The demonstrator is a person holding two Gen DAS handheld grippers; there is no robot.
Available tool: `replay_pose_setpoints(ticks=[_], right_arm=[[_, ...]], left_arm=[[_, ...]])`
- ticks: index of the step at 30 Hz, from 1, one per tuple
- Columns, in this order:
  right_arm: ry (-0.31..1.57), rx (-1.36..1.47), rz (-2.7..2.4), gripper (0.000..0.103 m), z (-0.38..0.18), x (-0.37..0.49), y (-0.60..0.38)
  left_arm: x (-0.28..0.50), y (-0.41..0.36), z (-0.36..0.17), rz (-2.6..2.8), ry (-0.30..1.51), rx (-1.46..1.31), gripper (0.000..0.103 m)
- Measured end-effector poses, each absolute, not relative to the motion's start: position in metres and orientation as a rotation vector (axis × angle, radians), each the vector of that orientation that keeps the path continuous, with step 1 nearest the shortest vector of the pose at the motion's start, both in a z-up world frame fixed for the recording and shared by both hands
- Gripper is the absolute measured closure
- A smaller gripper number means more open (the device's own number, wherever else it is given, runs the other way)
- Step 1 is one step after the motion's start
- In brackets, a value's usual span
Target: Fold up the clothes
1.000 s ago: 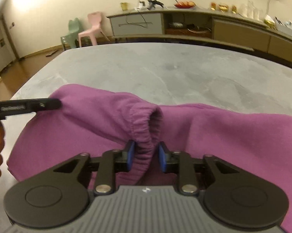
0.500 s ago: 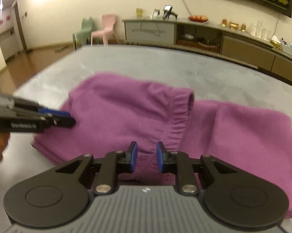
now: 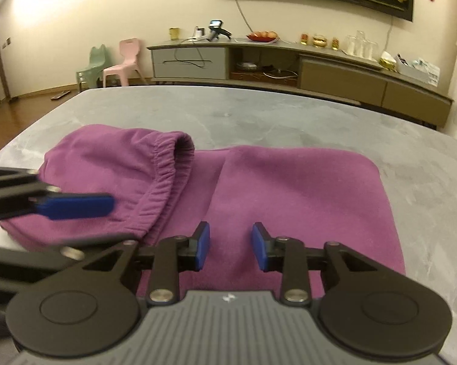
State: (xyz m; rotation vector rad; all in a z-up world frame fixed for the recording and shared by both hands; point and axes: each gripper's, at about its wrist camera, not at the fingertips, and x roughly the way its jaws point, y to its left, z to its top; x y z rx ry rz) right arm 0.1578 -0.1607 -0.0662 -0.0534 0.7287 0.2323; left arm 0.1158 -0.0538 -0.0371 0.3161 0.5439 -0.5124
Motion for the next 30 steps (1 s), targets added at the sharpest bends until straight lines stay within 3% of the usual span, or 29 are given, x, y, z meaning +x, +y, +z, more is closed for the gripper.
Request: replay_pose_setpoints(ticks=[6, 21, 26, 30], right_arm=[[0.756, -0.194, 0.216, 0.069, -0.067, 0.154, -0.165], [0.792, -0.092, 0.230, 0.065, -0.057, 0.160, -0.175], [0.693, -0.110, 0.327, 0.064, -0.008, 0.162, -0.137], [0.648, -0.168, 0.473, 0.051, 0.020, 0.183, -0.059]], left_arm=[[0.115, -0.055, -0.053, -0.435, 0.548, 0.436, 0.061], [0.113, -0.046, -0.038, -0.429, 0.594, 0.341, 0.057], [0.084, 0.016, 0.007, -0.372, 0.498, 0.169, 0.056], [0.100, 0.101, -0.005, -0.094, 0.566, -0.006, 0.056]])
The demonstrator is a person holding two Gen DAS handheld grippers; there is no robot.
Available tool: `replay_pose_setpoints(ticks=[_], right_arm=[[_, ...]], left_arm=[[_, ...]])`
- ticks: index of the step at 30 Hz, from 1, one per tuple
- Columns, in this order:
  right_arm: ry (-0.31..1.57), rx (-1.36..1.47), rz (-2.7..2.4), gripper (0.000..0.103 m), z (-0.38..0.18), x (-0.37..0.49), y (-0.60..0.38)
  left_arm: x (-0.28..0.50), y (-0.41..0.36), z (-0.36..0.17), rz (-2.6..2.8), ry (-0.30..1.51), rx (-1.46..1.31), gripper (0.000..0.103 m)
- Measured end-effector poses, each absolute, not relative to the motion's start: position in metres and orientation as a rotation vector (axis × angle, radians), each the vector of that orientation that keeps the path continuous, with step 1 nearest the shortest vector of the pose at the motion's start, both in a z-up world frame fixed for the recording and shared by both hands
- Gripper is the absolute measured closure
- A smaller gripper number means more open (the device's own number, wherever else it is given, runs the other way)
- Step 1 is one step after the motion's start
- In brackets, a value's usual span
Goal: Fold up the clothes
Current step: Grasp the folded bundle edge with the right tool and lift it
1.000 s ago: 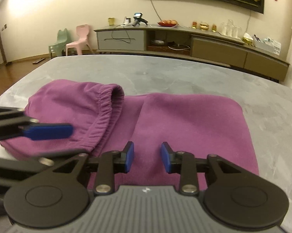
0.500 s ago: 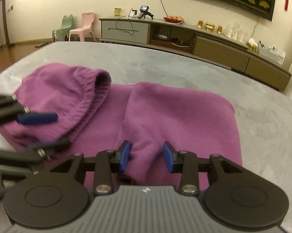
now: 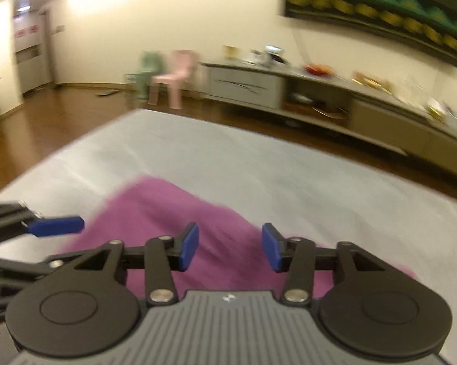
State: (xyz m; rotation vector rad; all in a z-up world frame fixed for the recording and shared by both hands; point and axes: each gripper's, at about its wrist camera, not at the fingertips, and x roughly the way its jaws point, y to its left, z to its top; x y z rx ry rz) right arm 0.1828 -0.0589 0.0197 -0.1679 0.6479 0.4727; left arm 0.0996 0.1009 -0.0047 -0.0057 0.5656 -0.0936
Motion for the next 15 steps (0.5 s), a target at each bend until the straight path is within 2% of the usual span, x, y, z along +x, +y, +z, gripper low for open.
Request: replay_pose_setpoints(ticks=[3, 6, 9, 10, 12, 15], right_arm=[[0.682, -0.234, 0.574, 0.040, 0.012, 0.210, 0.018], [0.782, -0.273, 0.599, 0.040, -0.014, 0.249, 0.078], [0.884, -0.308, 0.556, 0.054, -0.041, 0.278, 0.109], [0.885, -0.302, 0.543, 0.063, -0.040, 0.283, 0.111], [0.888, -0.283, 0.515, 0.086, -0.040, 0.292, 0.116], [0.896, -0.255, 0.484, 0.089, -0.043, 0.300, 0.116]], left_arm=[[0.112, 0.142, -0.018, -0.045, 0.629, -0.103, 0.056], [0.116, 0.157, -0.030, -0.090, 0.681, -0.191, 0.056], [0.114, 0.156, -0.039, -0.126, 0.721, -0.226, 0.058], [0.113, 0.155, -0.041, -0.136, 0.730, -0.227, 0.068], [0.106, 0.148, -0.046, -0.149, 0.725, -0.182, 0.073], [0.098, 0.144, -0.048, -0.158, 0.715, -0.148, 0.074]])
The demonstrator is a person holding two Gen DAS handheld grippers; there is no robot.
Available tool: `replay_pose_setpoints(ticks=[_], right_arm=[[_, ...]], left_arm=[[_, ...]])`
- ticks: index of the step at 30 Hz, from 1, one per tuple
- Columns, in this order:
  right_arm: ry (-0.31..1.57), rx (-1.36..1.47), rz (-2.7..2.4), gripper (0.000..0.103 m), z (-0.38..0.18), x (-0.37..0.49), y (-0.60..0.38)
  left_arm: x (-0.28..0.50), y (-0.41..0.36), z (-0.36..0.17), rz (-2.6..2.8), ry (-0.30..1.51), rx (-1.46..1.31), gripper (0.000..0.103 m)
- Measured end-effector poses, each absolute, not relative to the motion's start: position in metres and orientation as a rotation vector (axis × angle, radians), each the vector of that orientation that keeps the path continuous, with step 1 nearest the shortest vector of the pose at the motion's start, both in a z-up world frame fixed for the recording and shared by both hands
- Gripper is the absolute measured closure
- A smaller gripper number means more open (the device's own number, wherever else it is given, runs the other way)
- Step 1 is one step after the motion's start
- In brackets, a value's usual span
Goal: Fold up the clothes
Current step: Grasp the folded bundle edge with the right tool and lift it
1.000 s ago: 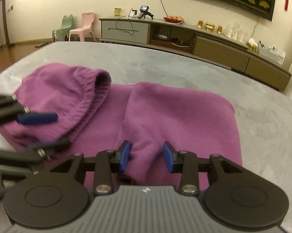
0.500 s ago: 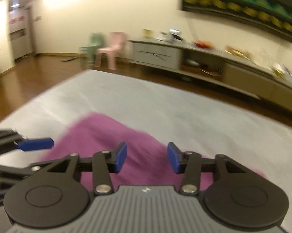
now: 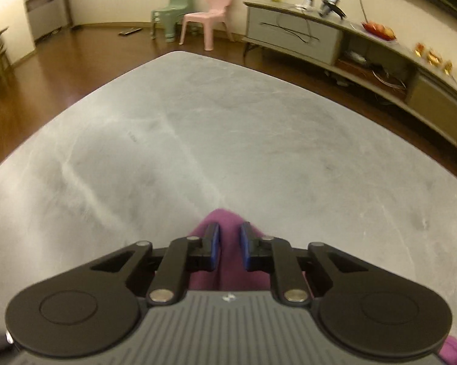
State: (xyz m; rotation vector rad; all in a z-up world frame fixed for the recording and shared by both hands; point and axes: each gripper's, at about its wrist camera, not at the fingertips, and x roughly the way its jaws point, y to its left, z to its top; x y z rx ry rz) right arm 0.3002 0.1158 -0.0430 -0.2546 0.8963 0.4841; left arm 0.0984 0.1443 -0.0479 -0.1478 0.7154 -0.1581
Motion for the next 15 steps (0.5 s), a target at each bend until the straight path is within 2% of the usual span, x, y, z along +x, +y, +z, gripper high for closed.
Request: replay_pose_setpoints(ticks=[9, 11, 12, 13, 14, 15], right_arm=[[0.927, -0.244, 0.469, 0.079, -0.043, 0.301, 0.099], [0.921, -0.267, 0.507, 0.066, -0.037, 0.299, 0.108], [0.910, -0.284, 0.525, 0.040, -0.036, 0.296, 0.114], [0.911, -0.317, 0.532, 0.029, -0.038, 0.295, 0.120], [0.923, -0.368, 0.529, 0.032, -0.043, 0.295, 0.127], [0.934, -0.402, 0.522, 0.051, -0.047, 0.295, 0.130]], left_arm=[[0.095, 0.130, -0.044, -0.145, 0.703, -0.089, 0.075], [0.095, 0.124, -0.042, -0.135, 0.689, -0.059, 0.075], [0.095, 0.123, -0.041, -0.132, 0.683, -0.057, 0.075], [0.096, 0.122, -0.041, -0.131, 0.678, -0.057, 0.077], [0.096, 0.123, -0.040, -0.134, 0.676, -0.061, 0.078], [0.096, 0.124, -0.040, -0.137, 0.674, -0.066, 0.079]])
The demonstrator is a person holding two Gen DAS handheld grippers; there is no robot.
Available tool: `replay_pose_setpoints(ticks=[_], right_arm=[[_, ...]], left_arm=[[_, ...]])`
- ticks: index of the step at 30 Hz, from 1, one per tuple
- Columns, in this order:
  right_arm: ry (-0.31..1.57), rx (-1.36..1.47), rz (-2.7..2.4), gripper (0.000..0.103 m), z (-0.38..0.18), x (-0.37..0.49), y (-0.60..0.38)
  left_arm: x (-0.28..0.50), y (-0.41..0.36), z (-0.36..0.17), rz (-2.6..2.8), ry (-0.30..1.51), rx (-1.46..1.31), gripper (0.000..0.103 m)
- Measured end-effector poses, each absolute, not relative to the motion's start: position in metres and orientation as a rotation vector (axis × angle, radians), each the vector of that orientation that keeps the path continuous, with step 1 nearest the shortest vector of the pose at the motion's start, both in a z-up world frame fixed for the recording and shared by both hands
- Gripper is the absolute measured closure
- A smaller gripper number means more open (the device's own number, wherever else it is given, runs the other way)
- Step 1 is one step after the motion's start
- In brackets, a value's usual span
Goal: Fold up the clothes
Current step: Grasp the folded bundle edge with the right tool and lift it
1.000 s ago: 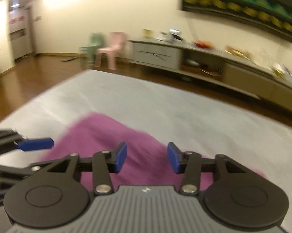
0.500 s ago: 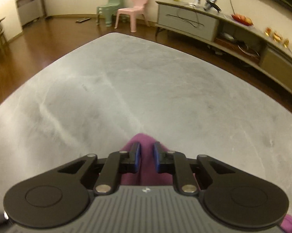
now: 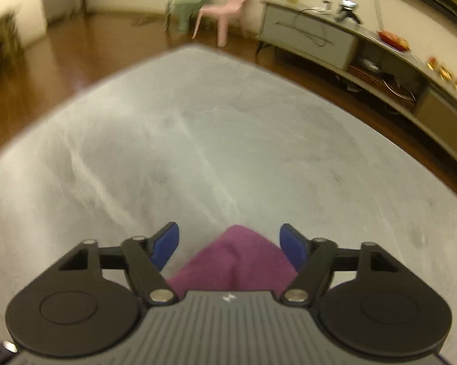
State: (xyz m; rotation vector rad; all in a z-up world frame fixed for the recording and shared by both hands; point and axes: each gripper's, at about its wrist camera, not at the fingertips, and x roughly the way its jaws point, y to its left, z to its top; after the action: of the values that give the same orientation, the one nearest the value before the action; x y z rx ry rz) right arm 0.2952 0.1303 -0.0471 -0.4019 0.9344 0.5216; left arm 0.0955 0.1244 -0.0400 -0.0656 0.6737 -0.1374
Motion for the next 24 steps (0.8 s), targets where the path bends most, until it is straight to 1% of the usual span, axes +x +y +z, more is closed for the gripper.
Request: replay_pose_setpoints(ticks=[2, 3, 4, 6, 9, 11, 13, 14, 15, 16, 18, 20, 21, 22, 23, 24], right_arm=[[0.955, -0.437, 0.499, 0.067, -0.053, 0.297, 0.132], [0.945, -0.443, 0.486, 0.081, -0.051, 0.297, 0.131], [0.913, -0.432, 0.474, 0.085, -0.045, 0.296, 0.129], [0.857, -0.391, 0.450, 0.086, -0.034, 0.296, 0.123], [0.861, -0.346, 0.419, 0.086, -0.035, 0.306, 0.116], [0.846, -0.286, 0.414, 0.083, -0.037, 0.310, 0.110], [0.835, -0.149, 0.443, 0.070, -0.028, 0.312, 0.091], [0.812, -0.072, 0.450, 0.067, -0.017, 0.307, 0.072], [0.771, 0.002, 0.446, 0.060, 0.000, 0.297, 0.045], [0.729, 0.075, 0.441, 0.056, 0.016, 0.288, 0.018], [0.646, 0.187, 0.413, 0.056, 0.047, 0.266, -0.040], [0.597, 0.173, 0.329, 0.056, 0.062, 0.235, -0.101], [0.590, 0.157, 0.283, 0.056, 0.064, 0.219, -0.130], [0.597, 0.134, 0.234, 0.054, 0.061, 0.202, -0.158], [0.610, 0.110, 0.179, 0.051, 0.054, 0.185, -0.186], [0.629, 0.100, 0.130, 0.047, 0.044, 0.170, -0.211]], left_arm=[[0.095, 0.126, -0.039, -0.146, 0.671, -0.074, 0.087], [0.095, 0.127, -0.039, -0.156, 0.675, -0.079, 0.088], [0.094, 0.127, -0.039, -0.165, 0.678, -0.082, 0.091], [0.093, 0.124, -0.040, -0.173, 0.679, -0.072, 0.091], [0.095, 0.124, -0.040, -0.170, 0.686, -0.071, 0.091], [0.097, 0.127, -0.040, -0.151, 0.693, -0.084, 0.092], [0.096, 0.134, -0.038, -0.126, 0.695, -0.114, 0.091], [0.096, 0.137, -0.036, -0.113, 0.691, -0.125, 0.091], [0.093, 0.138, -0.030, -0.099, 0.666, -0.121, 0.091], [0.088, 0.137, -0.022, -0.081, 0.622, -0.098, 0.091], [0.080, 0.133, -0.005, -0.057, 0.536, -0.058, 0.091], [0.074, 0.124, 0.006, -0.107, 0.478, -0.058, 0.091], [0.073, 0.117, 0.008, -0.141, 0.473, -0.060, 0.091], [0.073, 0.107, 0.008, -0.179, 0.478, -0.058, 0.091], [0.074, 0.095, 0.007, -0.222, 0.488, -0.048, 0.091], [0.075, 0.082, 0.005, -0.264, 0.494, -0.033, 0.091]])
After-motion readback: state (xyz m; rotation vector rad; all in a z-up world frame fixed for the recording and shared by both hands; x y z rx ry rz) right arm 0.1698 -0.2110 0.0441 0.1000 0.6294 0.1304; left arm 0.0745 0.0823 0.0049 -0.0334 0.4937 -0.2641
